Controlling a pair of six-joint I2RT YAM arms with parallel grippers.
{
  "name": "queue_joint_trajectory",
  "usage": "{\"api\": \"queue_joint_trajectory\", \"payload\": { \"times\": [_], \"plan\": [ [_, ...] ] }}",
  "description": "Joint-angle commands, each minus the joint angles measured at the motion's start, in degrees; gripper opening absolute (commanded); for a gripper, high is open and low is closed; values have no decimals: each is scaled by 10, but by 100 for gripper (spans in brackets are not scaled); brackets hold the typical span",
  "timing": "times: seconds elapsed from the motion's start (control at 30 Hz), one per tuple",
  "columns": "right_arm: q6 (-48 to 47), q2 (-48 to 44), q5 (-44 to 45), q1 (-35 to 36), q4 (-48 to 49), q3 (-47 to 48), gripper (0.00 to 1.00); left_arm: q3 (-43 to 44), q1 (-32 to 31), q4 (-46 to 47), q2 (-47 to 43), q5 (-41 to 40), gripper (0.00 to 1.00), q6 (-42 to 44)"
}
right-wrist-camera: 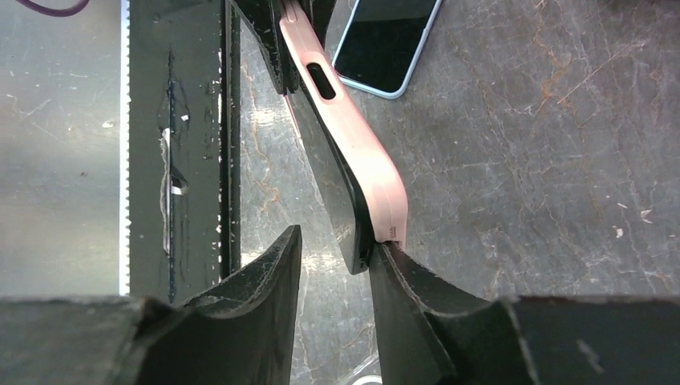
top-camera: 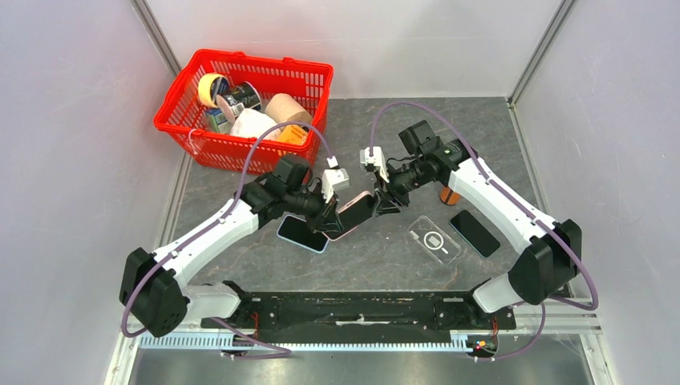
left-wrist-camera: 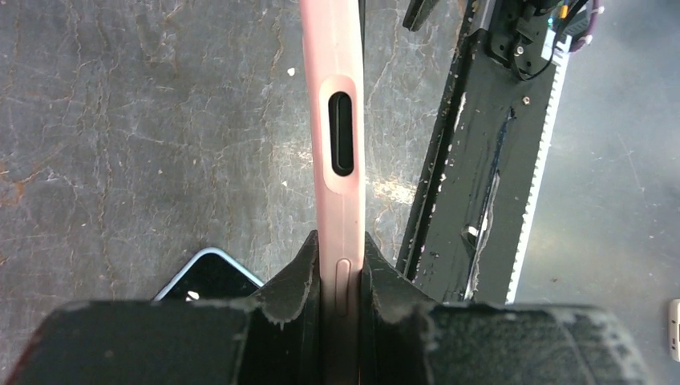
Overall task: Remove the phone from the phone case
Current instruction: Remove the phone case from the phone.
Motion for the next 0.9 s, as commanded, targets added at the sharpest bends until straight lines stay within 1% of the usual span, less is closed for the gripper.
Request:
{"api": "queue_joint_trajectory", "payload": {
  "times": [0.0, 0.13, 0.23, 0.37, 0.43, 0.47, 0.53, 0.6, 0.67, 0.8, 0.83, 0.87],
  "plan": [
    [62, 19, -116, 43, -64, 0, 43, 37, 18, 324, -14, 85, 2, -34],
    [80, 26, -96, 43, -47, 6, 43, 34, 14, 316, -15, 163, 2, -15],
    [89, 28, -82, 43, -37, 7, 44, 34, 11, 307, -16, 201, 2, 0],
    [91, 26, -77, 43, -31, 2, 44, 31, 9, 301, -17, 210, 2, 12],
    [88, 26, -86, 44, -32, -1, 42, 31, 9, 302, -17, 196, 2, 11],
    [84, 24, -93, 43, -35, -4, 41, 31, 9, 304, -17, 184, 2, 11],
    [72, 20, -101, 43, -46, -5, 34, 32, 9, 307, -17, 128, 2, 7],
    [66, 16, -106, 44, -52, -8, 26, 32, 10, 307, -18, 72, 2, 10],
    [65, 10, -107, 43, -52, -12, 19, 30, 11, 306, -17, 41, 2, 16],
    [55, -8, -73, 42, -57, -17, 0, 22, 12, 306, -16, 21, 2, 14],
    [50, -15, -58, 43, -56, -20, 0, 21, 12, 302, -17, 20, 2, 8],
    [49, -27, -41, 43, -48, -27, 0, 21, 13, 294, -17, 25, 7, 6]
  ]
}}
